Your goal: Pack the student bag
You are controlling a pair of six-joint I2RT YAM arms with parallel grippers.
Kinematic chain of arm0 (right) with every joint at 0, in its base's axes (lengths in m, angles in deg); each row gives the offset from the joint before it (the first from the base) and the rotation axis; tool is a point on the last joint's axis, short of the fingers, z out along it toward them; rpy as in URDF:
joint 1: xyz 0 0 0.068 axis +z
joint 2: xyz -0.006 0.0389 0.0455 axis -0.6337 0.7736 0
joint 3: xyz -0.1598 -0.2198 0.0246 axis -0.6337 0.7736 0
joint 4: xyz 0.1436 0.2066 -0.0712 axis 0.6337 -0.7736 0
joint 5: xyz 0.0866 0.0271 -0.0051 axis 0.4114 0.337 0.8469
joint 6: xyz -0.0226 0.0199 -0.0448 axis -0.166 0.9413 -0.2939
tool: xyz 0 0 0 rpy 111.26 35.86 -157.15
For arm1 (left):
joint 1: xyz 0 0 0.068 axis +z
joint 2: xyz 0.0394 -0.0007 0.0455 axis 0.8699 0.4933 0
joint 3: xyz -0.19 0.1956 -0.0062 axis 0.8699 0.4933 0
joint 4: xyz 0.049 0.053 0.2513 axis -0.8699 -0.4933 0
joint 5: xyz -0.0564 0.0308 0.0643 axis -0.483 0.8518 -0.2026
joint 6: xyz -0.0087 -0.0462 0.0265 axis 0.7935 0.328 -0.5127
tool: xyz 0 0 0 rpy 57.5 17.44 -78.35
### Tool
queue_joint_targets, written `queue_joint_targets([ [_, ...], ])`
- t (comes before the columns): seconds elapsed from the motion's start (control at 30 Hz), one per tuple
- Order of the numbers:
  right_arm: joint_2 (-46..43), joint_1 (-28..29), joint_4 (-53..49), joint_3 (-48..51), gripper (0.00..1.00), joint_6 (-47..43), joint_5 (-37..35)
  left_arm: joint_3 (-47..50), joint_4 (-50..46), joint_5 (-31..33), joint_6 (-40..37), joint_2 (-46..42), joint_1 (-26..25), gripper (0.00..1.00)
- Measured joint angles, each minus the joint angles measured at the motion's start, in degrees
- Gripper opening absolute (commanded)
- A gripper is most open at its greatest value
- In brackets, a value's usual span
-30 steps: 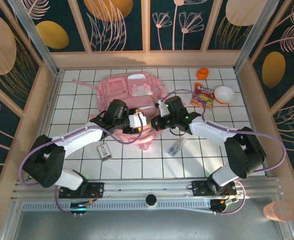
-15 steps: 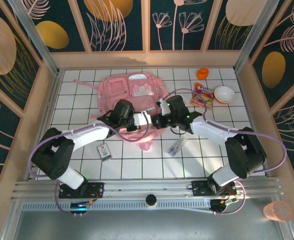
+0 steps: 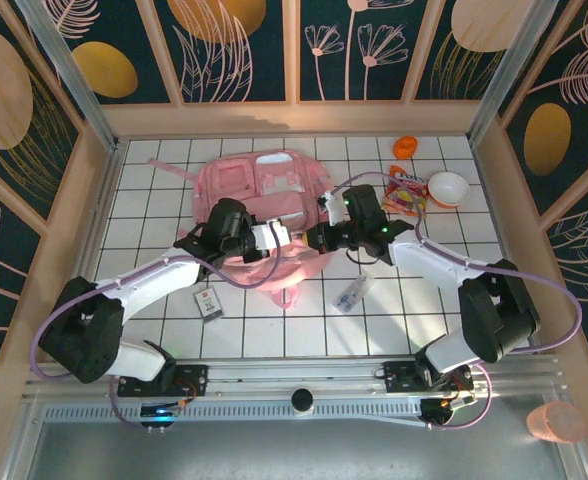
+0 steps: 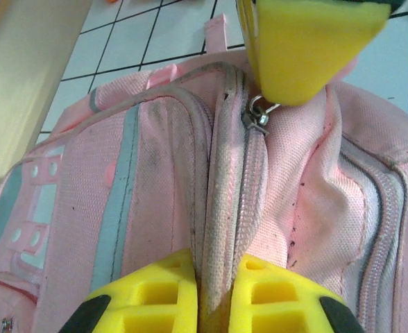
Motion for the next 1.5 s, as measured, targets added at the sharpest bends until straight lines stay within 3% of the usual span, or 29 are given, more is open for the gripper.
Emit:
queue_joint_targets([
  [0.37,-2.69,-0.07,-4.72,-1.18,0.00,0.20,-2.43,-0.46,-1.07,-1.31,0.66,-0.13,0.04,0.00],
  [0.6,-2.91,-8.59,-9.90,-1.31,0.00,-0.04,-11.39,-0.44,-5.22,0.04,0.87,-0.94,1.88,0.00],
  [0.77,-2.43,-8.15,-10.80,-1.42,0.01,-0.74,-9.90,-0.44,-5.79,-0.24,1.68,-1.05,2.21,0.00],
  [0.8,-2.43,-7.82,-10.40,-1.42,0.10,-1.11,-8.44,-0.44,-5.79,-0.63,1.90,-1.07,2.27,0.07],
  [0.87,-2.43,-6.69,-9.25,-1.29,0.29,-1.42,-5.90,-0.44,-5.75,-1.79,2.23,-1.16,2.43,0.37],
  [0.9,-2.45,-5.88,-8.28,-1.14,0.34,-1.66,-4.79,-0.44,-5.75,-2.45,2.97,-1.22,2.58,0.51],
  [1.0,-2.43,-3.87,-6.34,-0.87,0.38,-1.53,-2.10,-0.44,-5.14,-4.79,4.83,-2.19,2.67,0.67],
  [1.23,-2.43,-3.65,-4.35,-0.87,0.40,-1.53,-1.53,-3.91,-4.50,-6.12,7.19,-1.62,2.67,0.77],
  [1.5,-6.82,-3.02,-0.98,3.78,0.42,-1.99,-3.37,-7.50,-10.12,-2.10,1.20,3.32,2.64,0.84],
])
